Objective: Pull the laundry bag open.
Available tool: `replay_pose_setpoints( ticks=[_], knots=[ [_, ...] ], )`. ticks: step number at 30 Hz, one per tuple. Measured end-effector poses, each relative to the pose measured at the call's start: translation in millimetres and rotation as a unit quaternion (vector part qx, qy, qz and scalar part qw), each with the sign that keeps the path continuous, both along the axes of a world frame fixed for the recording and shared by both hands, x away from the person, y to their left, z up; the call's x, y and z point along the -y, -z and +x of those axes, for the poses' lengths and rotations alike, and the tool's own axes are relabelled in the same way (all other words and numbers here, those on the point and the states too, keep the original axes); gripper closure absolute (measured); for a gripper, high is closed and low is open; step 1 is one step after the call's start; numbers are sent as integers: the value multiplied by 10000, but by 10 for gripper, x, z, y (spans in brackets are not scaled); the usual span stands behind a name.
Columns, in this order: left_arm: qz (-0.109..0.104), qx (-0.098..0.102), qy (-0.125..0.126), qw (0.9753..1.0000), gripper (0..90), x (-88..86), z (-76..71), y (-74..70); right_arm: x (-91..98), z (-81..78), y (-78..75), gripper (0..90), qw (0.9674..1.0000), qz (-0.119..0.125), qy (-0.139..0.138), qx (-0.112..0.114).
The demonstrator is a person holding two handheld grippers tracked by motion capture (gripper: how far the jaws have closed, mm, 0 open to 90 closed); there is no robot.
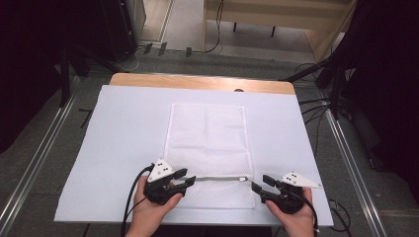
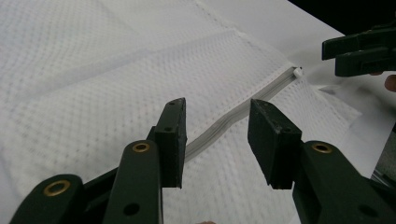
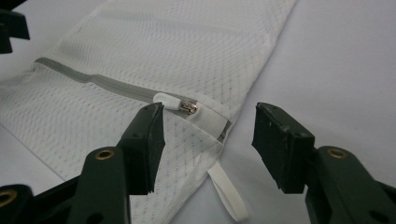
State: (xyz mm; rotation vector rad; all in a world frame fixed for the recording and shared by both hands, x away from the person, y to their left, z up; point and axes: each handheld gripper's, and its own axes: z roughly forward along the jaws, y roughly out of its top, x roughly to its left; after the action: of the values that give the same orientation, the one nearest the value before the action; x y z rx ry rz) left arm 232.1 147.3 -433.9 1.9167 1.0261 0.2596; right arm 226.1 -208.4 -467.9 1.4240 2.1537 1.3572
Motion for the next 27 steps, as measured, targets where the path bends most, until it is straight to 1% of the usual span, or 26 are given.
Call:
replay_pose_setpoints(
  ticks=[2, 4, 6, 8, 11, 12, 13, 14, 16, 18, 19, 20, 21, 22, 23, 24, 25, 26, 27],
  knots=[
    [-38, -35, 53, 10000, 590, 86, 45, -7, -33, 28, -41, 446, 9998, -155, -97, -21],
    [-25, -64, 70, 10000, 593, 210, 117, -27, -40, 38, -55, 444, 9997, -191, -142, -16],
    [-46, -85, 117, 9999, 599, 313, 169, -45, -52, 48, -83, 437, 9997, -186, -183, -10],
    [-41, -99, 187, 9998, 603, 424, 210, -54, -49, 55, -83, 436, 9998, -100, -179, 11],
    [-35, -96, 299, 9995, 606, 548, 232, -51, -31, 71, -51, 437, 9999, -80, -114, 44],
    [-33, -87, 334, 9994, 611, 573, 231, -44, -21, 76, -21, 438, 9999, -10, -96, 27],
    [-36, -80, 369, 9993, 611, 606, 229, -26, -21, 76, -21, 438, 9999, -10, -96, 27],
    [-35, -84, 399, 9992, 620, 633, 235, -3, -23, 74, 18, 442, 10000, 26, -66, 40],
    [30, -122, 468, 9988, 628, 700, 258, 40, -45, 79, 43, 442, 9999, 48, -96, 20],
    [105, -65, 543, 9985, 631, 751, 268, 61, -63, 81, 50, 442, 9999, 35, -110, 22],
    [149, -74, 563, 9983, 634, 781, 274, 71, -85, 83, 60, 442, 9999, -38, -120, 24],
    [113, -90, 563, 9983, 639, 798, 282, 82, -113, 85, 78, 441, 9998, -110, -152, 33],
    [88, -126, 562, 9983, 647, 810, 286, 92, -153, 91, 106, 437, 9997, -136, -217, -10],
    [77, -129, 573, 9982, 647, 819, 289, 103, -153, 91, 106, 437, 9997, -136, -217, -10],
    [117, -129, 573, 9982, 651, 836, 289, 124, -166, 95, 117, 432, 9996, -146, -243, -11],
    [159, -131, 560, 9982, 654, 847, 290, 139, -186, 99, 128, 427, 9995, -206, -247, -36],
    [162, -145, 554, 9982, 661, 855, 296, 160, -215, 98, 139, 402, 9992, -333, -207, -4],
    [162, -145, 554, 9982, 661, 855, 296, 160, -215, 98, 139, 402, 9992, -333, -207, -4],
    [133, -155, 545, 9983, 661, 857, 300, 170, -225, 91, 139, 398, 9991, -392, -178, 10]
  ],
)
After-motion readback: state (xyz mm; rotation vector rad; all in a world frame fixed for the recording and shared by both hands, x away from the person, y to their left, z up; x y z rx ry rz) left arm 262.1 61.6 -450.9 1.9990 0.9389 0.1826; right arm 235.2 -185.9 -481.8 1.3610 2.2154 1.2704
